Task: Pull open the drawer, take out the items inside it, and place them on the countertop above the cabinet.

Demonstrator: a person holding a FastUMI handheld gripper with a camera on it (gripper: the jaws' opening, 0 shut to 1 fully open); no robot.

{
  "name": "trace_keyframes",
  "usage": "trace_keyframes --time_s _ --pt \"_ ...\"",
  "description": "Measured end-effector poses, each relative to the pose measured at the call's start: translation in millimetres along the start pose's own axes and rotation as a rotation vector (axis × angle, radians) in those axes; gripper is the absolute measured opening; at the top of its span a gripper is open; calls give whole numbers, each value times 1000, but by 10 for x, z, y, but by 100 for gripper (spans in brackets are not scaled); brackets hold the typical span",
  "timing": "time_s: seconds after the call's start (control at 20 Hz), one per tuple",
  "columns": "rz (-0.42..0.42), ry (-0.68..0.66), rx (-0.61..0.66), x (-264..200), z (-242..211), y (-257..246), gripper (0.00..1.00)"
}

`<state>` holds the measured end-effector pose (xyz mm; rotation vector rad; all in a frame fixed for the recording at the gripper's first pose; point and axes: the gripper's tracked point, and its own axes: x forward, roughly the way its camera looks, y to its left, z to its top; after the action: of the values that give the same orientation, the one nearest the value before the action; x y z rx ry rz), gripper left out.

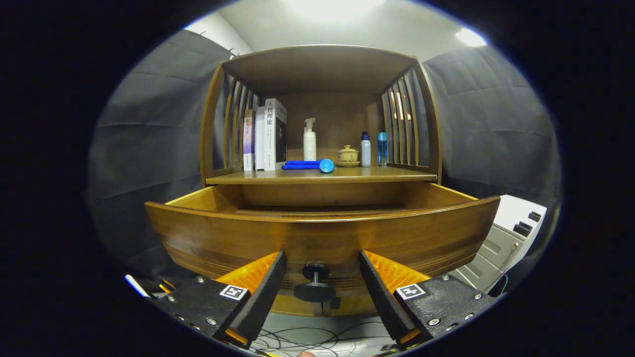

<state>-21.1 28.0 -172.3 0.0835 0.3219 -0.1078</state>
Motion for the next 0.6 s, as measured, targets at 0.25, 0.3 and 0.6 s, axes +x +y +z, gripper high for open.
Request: trace_keyframes --time_s 0.25,0.3,0.6 --pt "8 -3 -3 81 26 -16 93" --pt "7 -3 0 105 40 -11 93" --pt "5 4 16 360 124 10 94"
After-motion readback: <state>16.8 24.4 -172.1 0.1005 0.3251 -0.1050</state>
